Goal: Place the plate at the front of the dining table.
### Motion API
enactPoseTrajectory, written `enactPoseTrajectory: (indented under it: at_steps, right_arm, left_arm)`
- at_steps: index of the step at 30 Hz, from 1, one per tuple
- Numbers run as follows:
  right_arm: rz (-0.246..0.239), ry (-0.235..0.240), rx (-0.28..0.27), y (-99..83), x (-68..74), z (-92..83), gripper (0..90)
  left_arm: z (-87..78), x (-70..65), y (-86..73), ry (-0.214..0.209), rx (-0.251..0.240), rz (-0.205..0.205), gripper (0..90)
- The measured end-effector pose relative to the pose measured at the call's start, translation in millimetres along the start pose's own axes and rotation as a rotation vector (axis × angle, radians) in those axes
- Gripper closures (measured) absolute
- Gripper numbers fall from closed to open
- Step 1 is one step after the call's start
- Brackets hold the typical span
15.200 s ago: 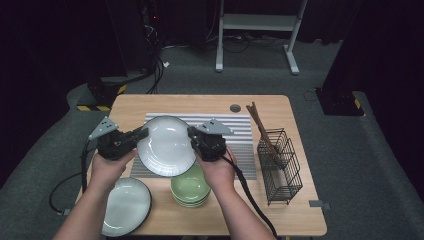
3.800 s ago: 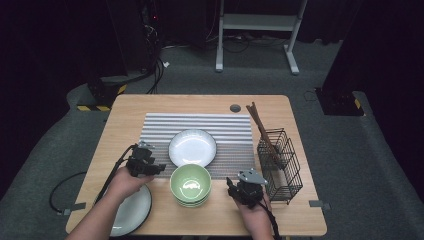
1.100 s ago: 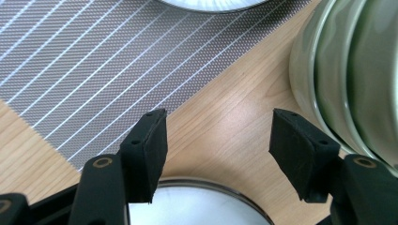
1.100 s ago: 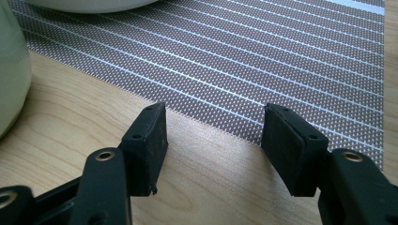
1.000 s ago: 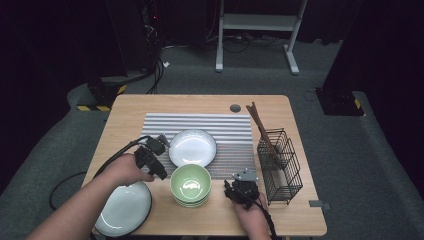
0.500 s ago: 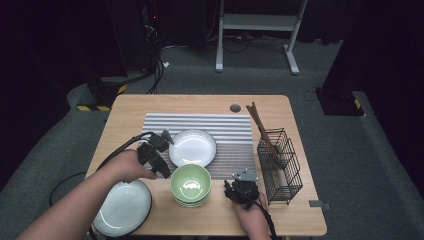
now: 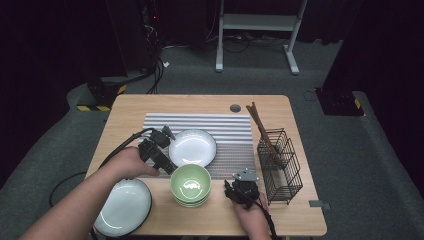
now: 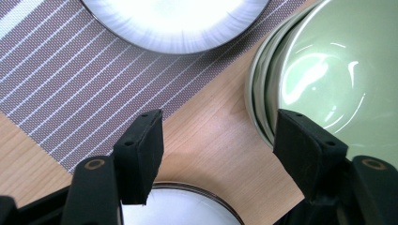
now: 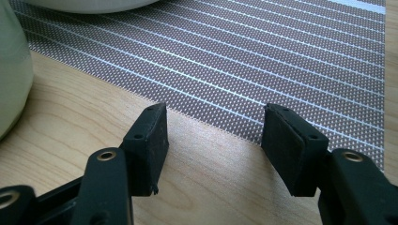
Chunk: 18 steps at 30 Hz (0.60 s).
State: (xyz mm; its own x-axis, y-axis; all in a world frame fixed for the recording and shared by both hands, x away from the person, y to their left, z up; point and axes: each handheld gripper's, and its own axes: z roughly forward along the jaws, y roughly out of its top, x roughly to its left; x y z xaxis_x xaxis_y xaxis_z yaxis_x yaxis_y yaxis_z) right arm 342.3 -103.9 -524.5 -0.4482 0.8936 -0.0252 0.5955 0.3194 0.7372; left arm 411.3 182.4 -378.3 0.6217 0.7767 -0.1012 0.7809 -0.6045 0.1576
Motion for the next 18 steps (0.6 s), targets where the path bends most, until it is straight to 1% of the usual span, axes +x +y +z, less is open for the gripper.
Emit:
enactPoseTrajectory:
  at_steps: [3, 5, 6, 9, 11, 12, 14, 18]
  right_arm:
    - [0.001, 0.0, 0.0, 0.0, 0.0, 0.0, 41.3]
    - [0.001, 0.0, 0.0, 0.0, 0.0, 0.0, 41.4]
    - [0.001, 0.0, 0.0, 0.0, -0.1, 0.0, 41.5]
    - [0.0, -0.001, 0.0, 0.0, 0.0, 0.0, 41.5]
    - [0.0, -0.002, 0.0, 0.0, 0.1, 0.0, 41.5]
    - [0.0, -0.003, 0.001, 0.0, 0.1, -0.1, 41.6]
    - [0.0, -0.002, 0.0, 0.1, 0.0, 0.1, 41.7]
    - [0.001, -0.001, 0.0, 0.1, 0.0, 0.0, 41.7]
  left_arm:
    - [-2.4, -2.5, 2.0, 0.001, -0.014, 0.0, 33.0]
    - [-3.8, -3.6, 2.9, 0.006, -0.029, -0.013, 29.8]
    - [-3.8, -4.7, 2.8, 0.006, -0.032, -0.02, 29.6]
    - [-2.1, -9.8, 2.8, -0.007, -0.024, -0.01, 30.9]
    - [-1.0, -14.1, 3.8, -0.011, -0.025, 0.002, 33.1]
    - [-0.6, -15.7, 4.8, -0.012, -0.026, 0.01, 35.6]
    - [2.0, -18.3, 6.6, -0.02, -0.024, 0.013, 42.1]
    - [8.5, -22.4, 8.8, -0.025, -0.026, 0.014, 50.0]
